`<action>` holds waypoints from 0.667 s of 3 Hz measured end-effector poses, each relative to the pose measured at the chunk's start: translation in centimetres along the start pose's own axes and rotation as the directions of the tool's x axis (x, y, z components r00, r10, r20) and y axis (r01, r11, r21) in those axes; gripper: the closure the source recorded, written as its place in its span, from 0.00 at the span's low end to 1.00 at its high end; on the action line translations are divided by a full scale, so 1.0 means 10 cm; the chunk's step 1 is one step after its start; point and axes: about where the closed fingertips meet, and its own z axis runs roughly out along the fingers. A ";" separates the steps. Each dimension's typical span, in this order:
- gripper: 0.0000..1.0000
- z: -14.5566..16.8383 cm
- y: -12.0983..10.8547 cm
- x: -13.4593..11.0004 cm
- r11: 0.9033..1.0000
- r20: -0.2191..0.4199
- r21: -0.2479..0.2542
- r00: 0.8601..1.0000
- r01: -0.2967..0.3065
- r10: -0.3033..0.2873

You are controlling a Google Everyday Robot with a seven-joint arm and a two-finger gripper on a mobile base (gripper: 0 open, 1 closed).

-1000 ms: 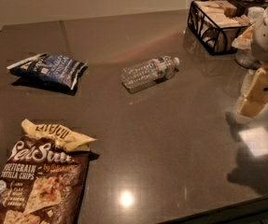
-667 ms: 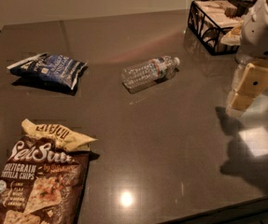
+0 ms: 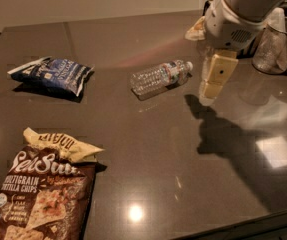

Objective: Move water bottle near brown chip bag

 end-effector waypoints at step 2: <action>0.00 0.72 -0.57 -0.52 0.986 0.063 -0.094 0.990 0.136 -0.130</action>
Offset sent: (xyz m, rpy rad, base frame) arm 0.1085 0.1041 -0.0690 0.0032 0.1297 0.2507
